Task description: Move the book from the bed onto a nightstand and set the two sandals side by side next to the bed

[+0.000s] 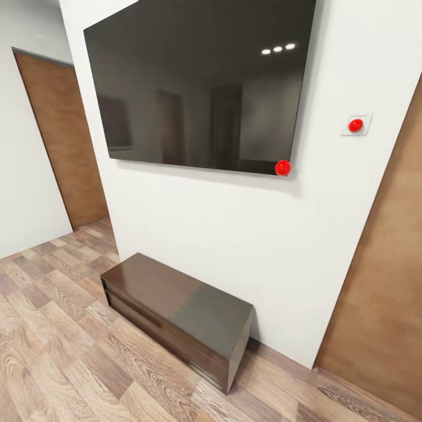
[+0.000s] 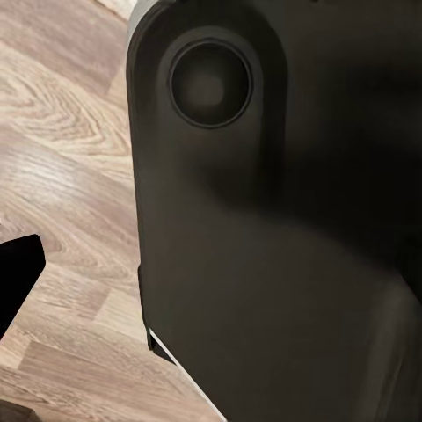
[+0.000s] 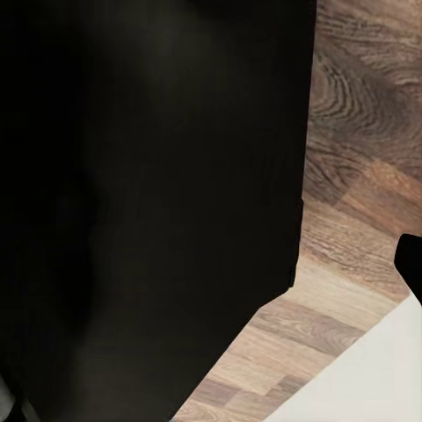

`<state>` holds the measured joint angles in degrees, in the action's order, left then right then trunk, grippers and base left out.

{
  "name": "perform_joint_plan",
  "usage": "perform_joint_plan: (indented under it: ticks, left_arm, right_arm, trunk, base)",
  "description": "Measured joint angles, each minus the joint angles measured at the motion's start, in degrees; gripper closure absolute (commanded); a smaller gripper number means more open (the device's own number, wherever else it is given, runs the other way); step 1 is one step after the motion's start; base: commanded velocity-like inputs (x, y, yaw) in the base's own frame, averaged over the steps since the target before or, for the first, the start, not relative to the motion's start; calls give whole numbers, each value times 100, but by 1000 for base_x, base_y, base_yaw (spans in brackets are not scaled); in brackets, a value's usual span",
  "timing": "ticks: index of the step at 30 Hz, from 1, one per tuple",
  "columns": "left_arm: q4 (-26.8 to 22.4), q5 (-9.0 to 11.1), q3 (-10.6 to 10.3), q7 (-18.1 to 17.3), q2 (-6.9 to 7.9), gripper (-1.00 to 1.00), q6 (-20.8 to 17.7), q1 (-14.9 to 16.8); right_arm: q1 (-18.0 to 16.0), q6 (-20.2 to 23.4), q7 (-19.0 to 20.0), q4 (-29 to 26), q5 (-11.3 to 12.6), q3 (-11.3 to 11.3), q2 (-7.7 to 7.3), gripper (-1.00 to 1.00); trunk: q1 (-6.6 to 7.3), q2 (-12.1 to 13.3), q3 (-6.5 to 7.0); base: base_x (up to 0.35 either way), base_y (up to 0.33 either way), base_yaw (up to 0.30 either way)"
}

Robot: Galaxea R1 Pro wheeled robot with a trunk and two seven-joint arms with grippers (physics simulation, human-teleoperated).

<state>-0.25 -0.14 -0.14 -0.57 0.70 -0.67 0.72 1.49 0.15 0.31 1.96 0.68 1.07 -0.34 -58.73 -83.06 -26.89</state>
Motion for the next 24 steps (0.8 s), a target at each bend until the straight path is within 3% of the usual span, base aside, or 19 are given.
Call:
perform_joint_plan:
  ticks: [24]
  left_arm:
    - [-18,-2,13,2,35,-100,27,4]
  right_arm:
    - [-26,17,9,-43,11,-40,57,-100]
  trunk:
    - [0,0,-34]
  base:
    - [0,0,236]
